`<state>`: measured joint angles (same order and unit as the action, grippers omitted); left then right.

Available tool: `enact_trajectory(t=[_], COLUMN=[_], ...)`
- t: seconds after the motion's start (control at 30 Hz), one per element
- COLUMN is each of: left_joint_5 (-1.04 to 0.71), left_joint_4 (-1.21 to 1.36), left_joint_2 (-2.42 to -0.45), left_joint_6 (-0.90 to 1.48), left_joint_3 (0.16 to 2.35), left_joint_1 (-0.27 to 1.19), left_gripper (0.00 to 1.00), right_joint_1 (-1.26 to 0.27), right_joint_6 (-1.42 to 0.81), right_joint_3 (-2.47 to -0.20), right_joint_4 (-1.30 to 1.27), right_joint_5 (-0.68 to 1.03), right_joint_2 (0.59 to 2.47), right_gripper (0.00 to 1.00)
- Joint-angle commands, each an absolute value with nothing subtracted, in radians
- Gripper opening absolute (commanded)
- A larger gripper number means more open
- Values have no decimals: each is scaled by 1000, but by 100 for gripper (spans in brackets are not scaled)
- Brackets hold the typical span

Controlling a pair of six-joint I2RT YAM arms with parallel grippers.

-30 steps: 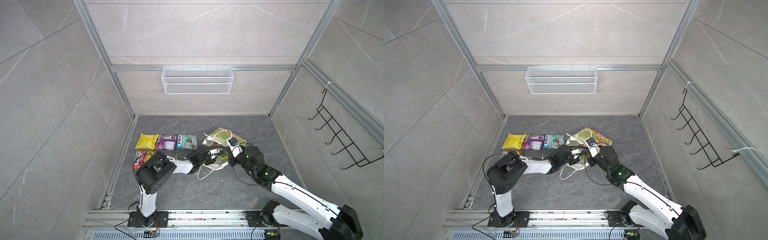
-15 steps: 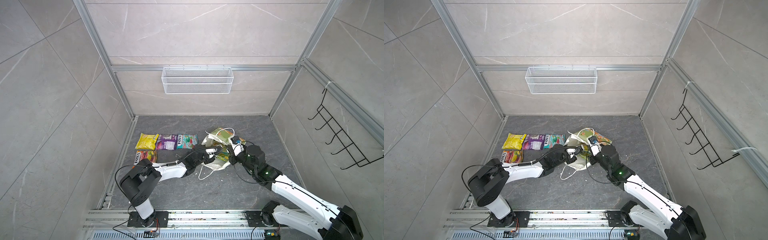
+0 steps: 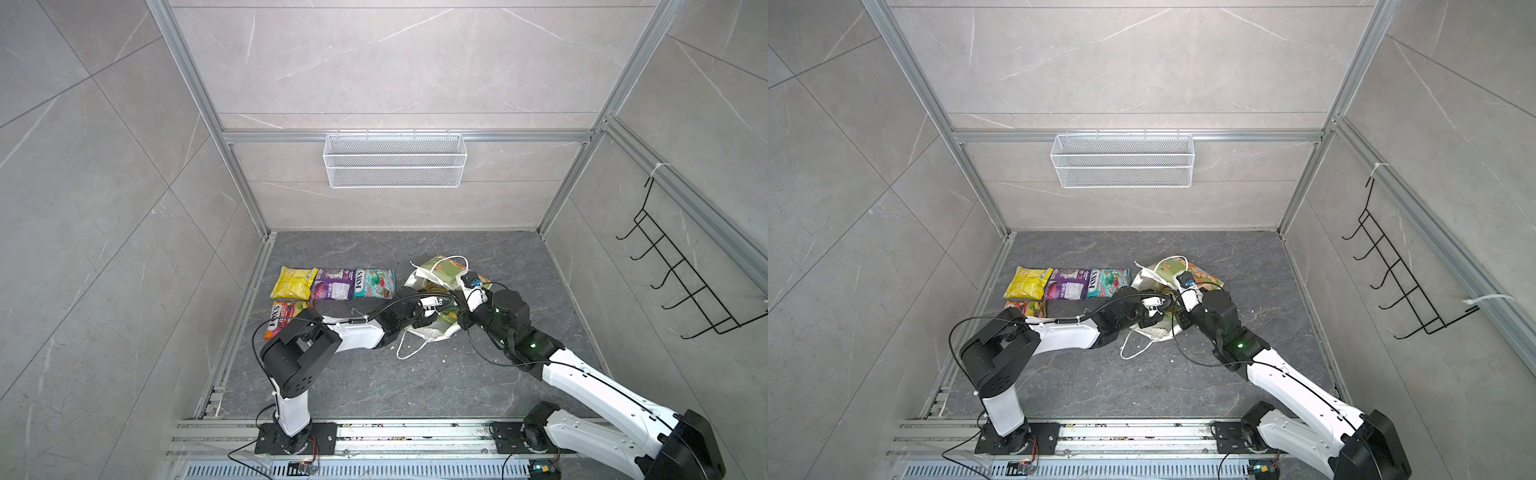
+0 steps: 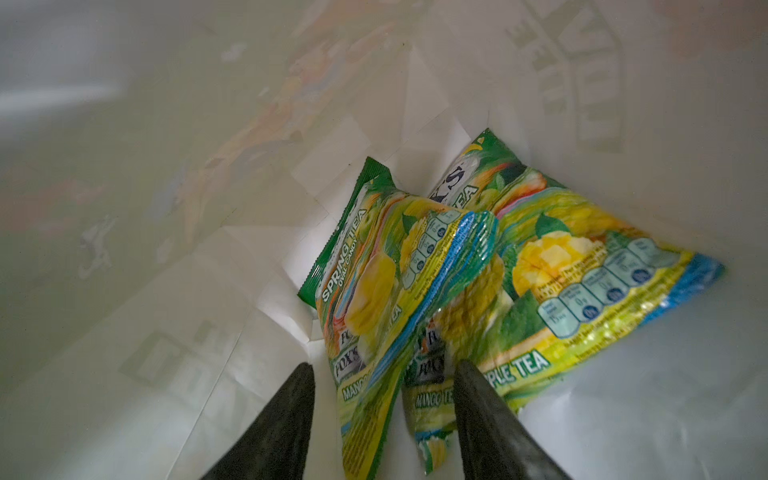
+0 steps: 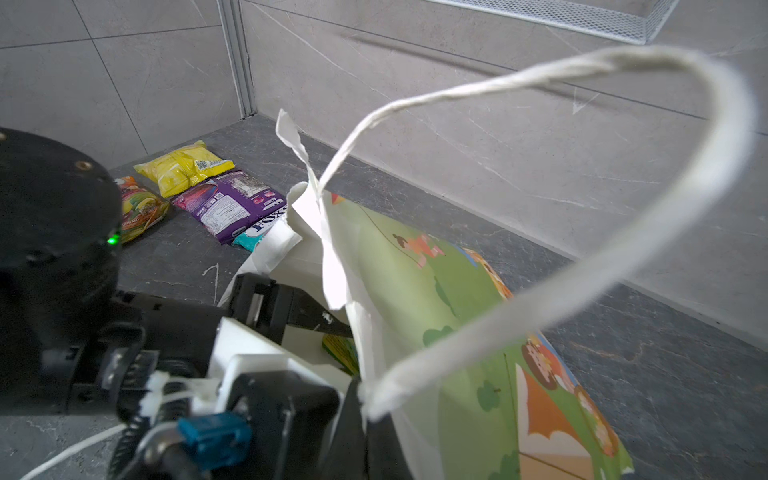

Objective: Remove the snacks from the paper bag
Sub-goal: 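Close the left gripper on the top edge of one green Spring Tea packet, then lift the green packet up out of the bag with the left gripper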

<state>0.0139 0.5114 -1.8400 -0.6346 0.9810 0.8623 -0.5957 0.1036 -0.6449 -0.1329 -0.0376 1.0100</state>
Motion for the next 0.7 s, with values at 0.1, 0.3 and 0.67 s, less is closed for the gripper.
enact_trajectory(t=[0.1, 0.3, 0.67], left_joint_5=[-18, -10, 30], left_joint_4=[485, 455, 474], left_joint_2=[-1927, -2008, -1952], left_joint_6=[-695, -717, -709], left_joint_3=[1076, 1144, 1122], left_joint_1=[862, 862, 875], left_gripper=[55, 36, 5], right_joint_1=[-591, -591, -586], right_joint_6=[84, 84, 79], right_joint_3=[-630, -634, -634], right_joint_4=[-179, -193, -192], right_joint_5=[-24, -10, -22], right_joint_2=[989, 1000, 1006], right_gripper=[0, 0, 0])
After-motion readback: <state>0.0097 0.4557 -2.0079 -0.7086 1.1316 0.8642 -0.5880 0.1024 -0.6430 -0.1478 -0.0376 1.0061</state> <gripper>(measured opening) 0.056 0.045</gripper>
